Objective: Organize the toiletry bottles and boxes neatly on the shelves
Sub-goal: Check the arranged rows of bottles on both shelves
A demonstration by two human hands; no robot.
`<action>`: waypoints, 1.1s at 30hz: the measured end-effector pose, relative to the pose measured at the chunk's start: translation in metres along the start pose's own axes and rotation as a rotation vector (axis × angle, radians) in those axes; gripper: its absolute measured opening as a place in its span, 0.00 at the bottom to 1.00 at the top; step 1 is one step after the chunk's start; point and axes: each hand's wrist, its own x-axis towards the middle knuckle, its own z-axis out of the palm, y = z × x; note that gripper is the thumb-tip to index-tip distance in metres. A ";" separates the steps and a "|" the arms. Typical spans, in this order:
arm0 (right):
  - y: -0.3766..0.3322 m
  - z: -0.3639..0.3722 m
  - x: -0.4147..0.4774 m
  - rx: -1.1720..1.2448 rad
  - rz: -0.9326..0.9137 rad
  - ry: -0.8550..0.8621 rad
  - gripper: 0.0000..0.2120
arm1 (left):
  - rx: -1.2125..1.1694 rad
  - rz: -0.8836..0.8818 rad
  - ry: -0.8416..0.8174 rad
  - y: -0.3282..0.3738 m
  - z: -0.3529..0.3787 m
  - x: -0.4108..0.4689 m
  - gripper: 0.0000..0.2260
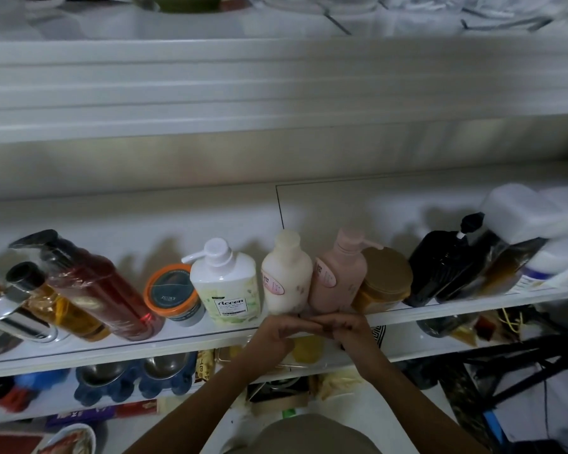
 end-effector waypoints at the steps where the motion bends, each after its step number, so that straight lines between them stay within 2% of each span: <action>1: -0.001 0.000 0.000 -0.009 0.011 -0.003 0.20 | -0.001 -0.007 0.000 0.000 0.000 0.001 0.31; 8: -0.003 -0.001 0.007 -0.044 0.043 0.020 0.19 | 0.015 -0.028 0.016 0.001 -0.002 0.004 0.29; 17: 0.007 -0.001 0.014 0.023 0.044 0.036 0.17 | 0.019 -0.019 0.045 0.003 0.001 0.006 0.28; 26: 0.023 -0.026 0.008 0.089 0.007 0.051 0.28 | 0.035 0.025 0.025 -0.001 0.025 0.016 0.30; 33: 0.028 -0.062 0.003 0.154 -0.041 0.121 0.27 | 0.013 0.101 -0.007 0.010 0.056 0.039 0.30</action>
